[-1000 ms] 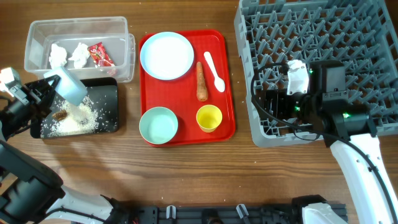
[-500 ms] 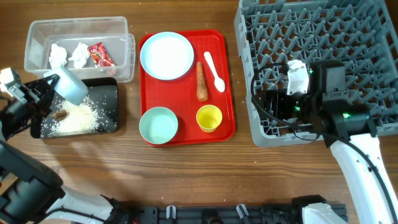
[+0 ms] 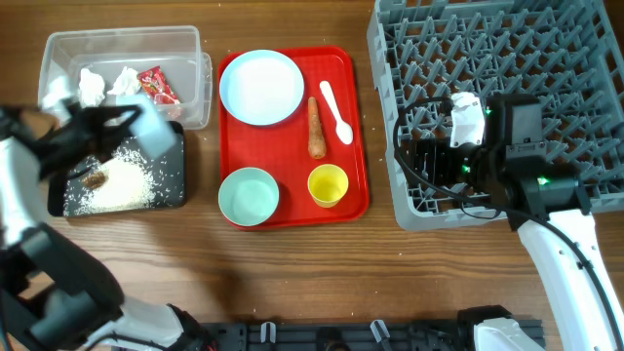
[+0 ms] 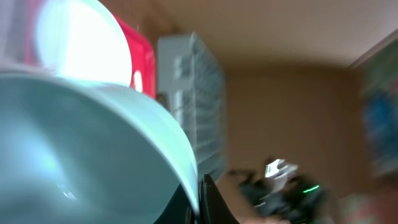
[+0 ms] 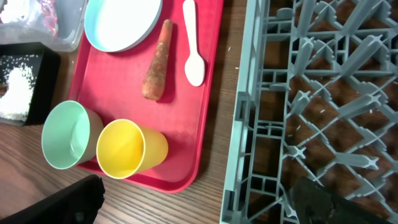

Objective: Sort waste into correct bins and load items into the dishwasher rack
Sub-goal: 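Pour the rice from the bowl onto the black tray with left gripper, then place the empty bowl back on the red tray with left gripper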

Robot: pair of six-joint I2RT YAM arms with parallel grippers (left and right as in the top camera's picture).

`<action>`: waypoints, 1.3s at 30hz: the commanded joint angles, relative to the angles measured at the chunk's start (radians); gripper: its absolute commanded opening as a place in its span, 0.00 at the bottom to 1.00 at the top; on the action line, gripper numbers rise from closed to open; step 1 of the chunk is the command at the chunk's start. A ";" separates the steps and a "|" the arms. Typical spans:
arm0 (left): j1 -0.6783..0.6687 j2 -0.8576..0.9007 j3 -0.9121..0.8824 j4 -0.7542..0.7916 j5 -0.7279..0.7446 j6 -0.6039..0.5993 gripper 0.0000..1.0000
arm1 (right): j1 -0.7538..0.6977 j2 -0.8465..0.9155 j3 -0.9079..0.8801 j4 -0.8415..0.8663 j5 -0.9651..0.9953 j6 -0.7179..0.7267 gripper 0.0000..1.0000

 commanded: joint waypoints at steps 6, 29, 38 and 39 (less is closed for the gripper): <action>-0.779 -0.073 0.062 0.249 -1.115 -0.232 0.04 | -0.004 0.003 0.023 0.002 0.009 0.014 1.00; -1.042 0.202 0.061 0.215 -1.479 -0.288 0.40 | -0.004 0.003 0.023 -0.021 0.009 0.014 0.99; -1.009 0.197 0.376 0.032 -1.266 -0.332 0.74 | -0.004 0.003 0.023 0.042 0.009 0.011 1.00; -1.009 0.197 0.402 0.024 -1.239 -0.332 0.74 | -0.004 0.003 0.023 0.042 0.009 0.011 0.99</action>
